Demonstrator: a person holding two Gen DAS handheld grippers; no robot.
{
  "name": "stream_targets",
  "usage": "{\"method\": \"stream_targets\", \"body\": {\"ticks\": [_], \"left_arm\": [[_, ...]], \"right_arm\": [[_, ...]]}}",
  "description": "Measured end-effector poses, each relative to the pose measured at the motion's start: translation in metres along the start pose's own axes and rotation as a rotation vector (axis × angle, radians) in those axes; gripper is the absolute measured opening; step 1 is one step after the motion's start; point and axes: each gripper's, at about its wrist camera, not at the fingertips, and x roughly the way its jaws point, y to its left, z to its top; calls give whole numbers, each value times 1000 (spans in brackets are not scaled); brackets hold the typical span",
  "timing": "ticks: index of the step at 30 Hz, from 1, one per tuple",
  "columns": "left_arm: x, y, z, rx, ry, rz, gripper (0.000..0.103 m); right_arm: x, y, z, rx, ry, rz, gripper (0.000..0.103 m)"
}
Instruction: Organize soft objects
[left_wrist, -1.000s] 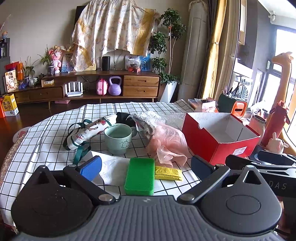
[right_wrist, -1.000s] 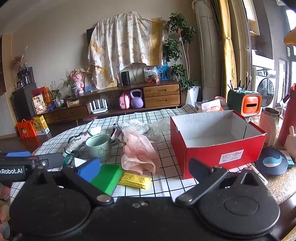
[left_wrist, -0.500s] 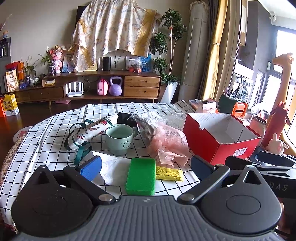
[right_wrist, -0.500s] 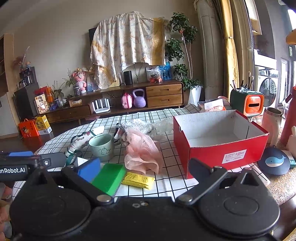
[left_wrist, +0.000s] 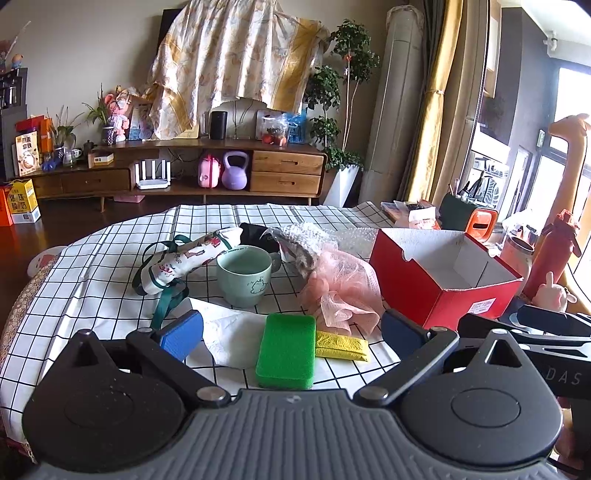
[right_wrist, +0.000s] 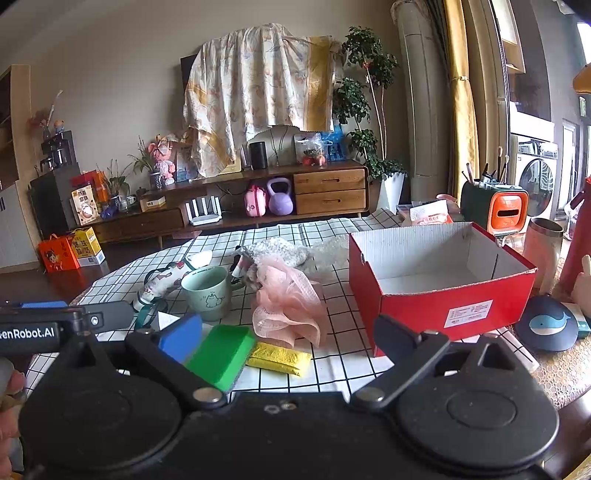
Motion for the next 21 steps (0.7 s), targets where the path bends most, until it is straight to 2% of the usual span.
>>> {"method": "stream_targets", "body": {"ticks": [6,12,17,21], "left_arm": [[7,11,3,-30,-9,-15,103],[26,28,1,-28,8,5,103],[53,43,-9,-44,79,10,103],[78,40,-15,-10,128,-2,103]], "right_arm": [[5,1,2,-9,11,6,98],[25,-2,4,-16,43,22,99],[49,-6,0,-37,112,69,98],[71,-10,4,-52,144,70,92]]}}
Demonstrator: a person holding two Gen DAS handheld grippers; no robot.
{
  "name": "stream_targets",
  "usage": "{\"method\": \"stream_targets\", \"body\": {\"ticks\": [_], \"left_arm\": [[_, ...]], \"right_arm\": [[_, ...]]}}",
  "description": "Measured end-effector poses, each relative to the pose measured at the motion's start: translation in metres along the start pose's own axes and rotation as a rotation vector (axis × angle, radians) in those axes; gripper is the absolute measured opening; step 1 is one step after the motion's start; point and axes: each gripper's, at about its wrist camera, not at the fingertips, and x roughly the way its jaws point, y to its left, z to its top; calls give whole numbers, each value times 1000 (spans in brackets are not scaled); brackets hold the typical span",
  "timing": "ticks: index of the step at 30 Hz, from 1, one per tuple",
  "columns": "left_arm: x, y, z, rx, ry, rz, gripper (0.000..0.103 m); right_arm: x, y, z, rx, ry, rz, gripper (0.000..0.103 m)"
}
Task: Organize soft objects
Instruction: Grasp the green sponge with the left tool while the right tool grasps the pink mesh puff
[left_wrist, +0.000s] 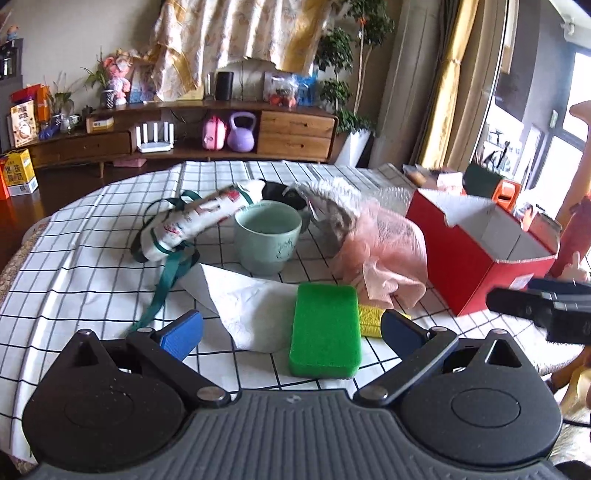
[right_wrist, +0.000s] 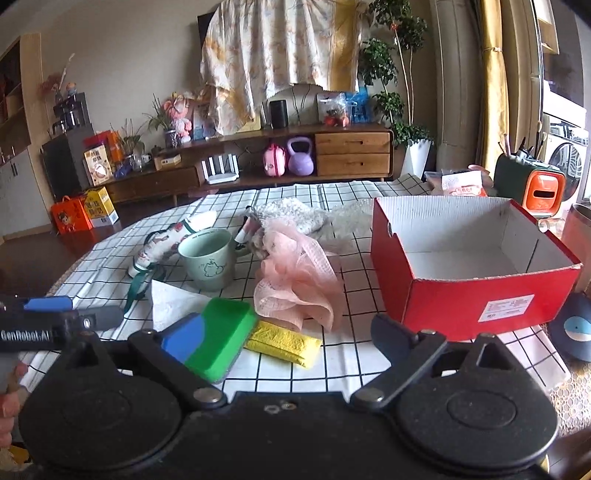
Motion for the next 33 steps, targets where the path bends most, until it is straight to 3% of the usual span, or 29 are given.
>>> {"method": "stream_targets", "body": {"ticks": [13,24,31,33], "left_arm": [[78,-24,-2,97,82,-25,102],[124,-29,-9,116,137,-32,102],[138,-32,-13,145,160,-28,89],[141,-32,-14,150,168,-30,84]], "right_arm": [[101,-6,44,-86,100,41,91],[170,-7,39,-128,217,30,87],[189,-14,31,-139,249,-2,85],[192,-14,29,-145,253,-6,80]]}}
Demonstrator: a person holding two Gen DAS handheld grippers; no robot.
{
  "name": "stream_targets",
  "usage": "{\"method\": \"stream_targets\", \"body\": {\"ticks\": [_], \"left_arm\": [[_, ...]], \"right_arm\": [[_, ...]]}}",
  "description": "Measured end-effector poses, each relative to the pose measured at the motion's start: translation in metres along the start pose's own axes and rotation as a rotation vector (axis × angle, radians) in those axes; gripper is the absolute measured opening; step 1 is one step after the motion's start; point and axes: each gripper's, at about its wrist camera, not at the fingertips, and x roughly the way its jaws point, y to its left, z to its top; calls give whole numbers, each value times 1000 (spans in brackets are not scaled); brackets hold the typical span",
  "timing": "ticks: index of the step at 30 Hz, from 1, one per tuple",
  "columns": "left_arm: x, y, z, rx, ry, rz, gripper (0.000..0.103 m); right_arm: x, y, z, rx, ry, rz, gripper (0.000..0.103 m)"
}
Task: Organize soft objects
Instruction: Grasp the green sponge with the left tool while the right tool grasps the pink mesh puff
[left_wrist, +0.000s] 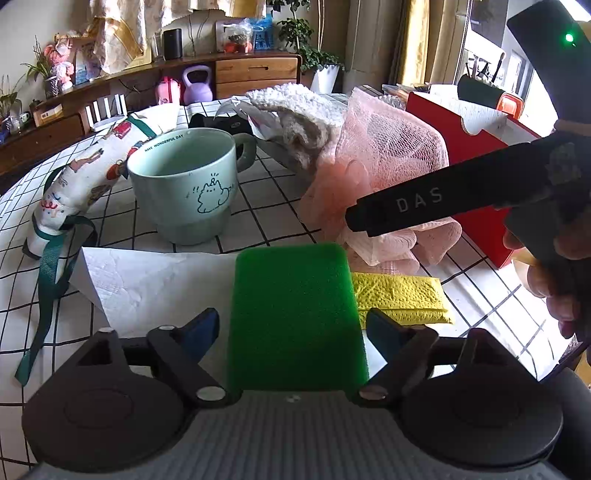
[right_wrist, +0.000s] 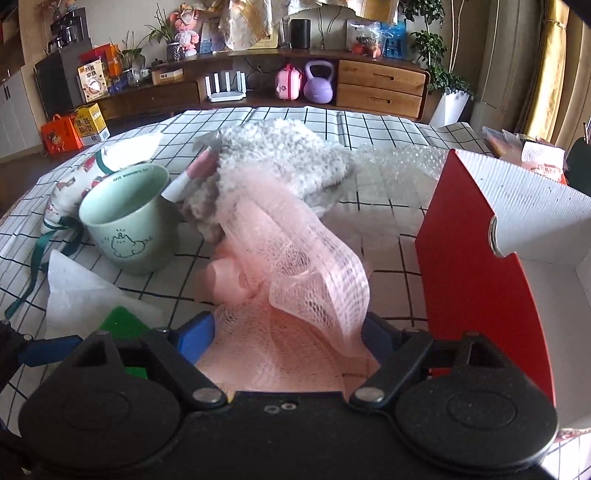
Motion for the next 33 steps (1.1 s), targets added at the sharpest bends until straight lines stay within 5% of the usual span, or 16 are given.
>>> {"method": "stream_targets", "body": {"ticks": [6,18,33], "left_arm": [[4,3,-1,-19,11,-7,75],[-8,-4,1,-4,-18,19,70],[-68,-4,19,-38,-99,-4,70]], "right_arm": [[5,-1,0,-1,0,-2,71],[-16,-5,0,42,-44,13,10],[-100,-21,-4,111,-166,71,5]]}}
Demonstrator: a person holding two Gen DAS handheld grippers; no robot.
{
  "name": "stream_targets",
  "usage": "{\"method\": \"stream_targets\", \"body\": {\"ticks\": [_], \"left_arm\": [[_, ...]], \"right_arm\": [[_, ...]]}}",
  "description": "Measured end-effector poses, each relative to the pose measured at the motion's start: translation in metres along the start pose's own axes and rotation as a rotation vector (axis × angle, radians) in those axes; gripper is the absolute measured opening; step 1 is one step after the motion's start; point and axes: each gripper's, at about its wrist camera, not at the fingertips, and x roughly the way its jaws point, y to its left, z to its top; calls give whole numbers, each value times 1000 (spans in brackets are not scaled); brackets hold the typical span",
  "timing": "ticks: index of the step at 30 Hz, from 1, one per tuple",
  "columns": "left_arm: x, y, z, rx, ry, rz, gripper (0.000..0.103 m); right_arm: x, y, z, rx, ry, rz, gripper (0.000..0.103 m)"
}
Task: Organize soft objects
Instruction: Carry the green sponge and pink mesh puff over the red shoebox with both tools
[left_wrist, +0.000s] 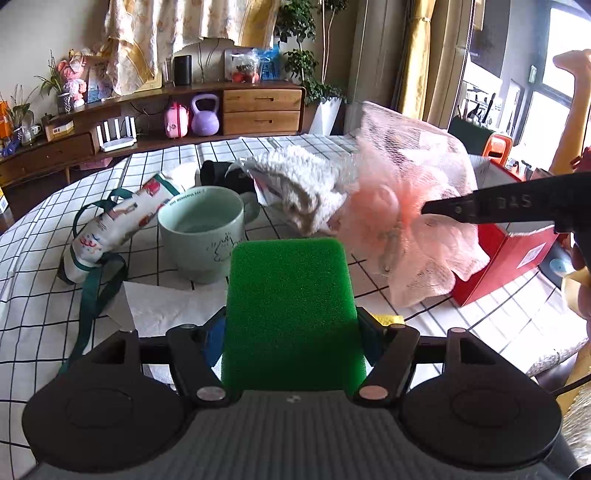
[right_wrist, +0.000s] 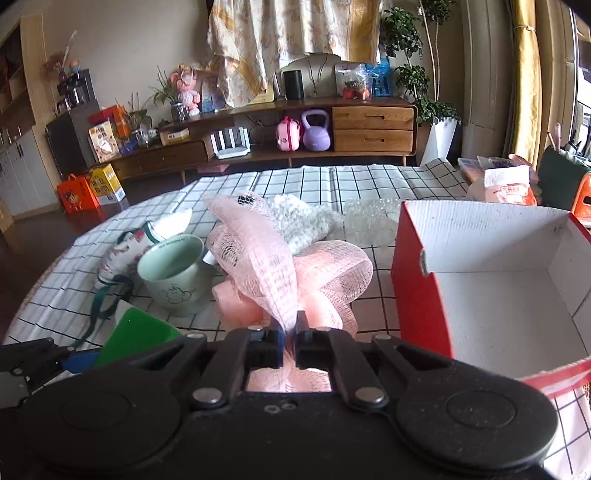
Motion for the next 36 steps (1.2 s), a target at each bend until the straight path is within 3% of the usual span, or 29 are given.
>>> {"method": "stream_targets", "body": {"ticks": [10,18,36], "left_arm": [[-39,-21,33,42,-42,-48,70],[-44,-55,71,96,-79,-105,70],[45,-157,124,210,-9,-197,70]], "right_arm": [[-64,-25,19,60,-58,37,5],[-97,-67,35,99,-129,-24,5],[-91,-192,20,221,-131,-182,5]]}}
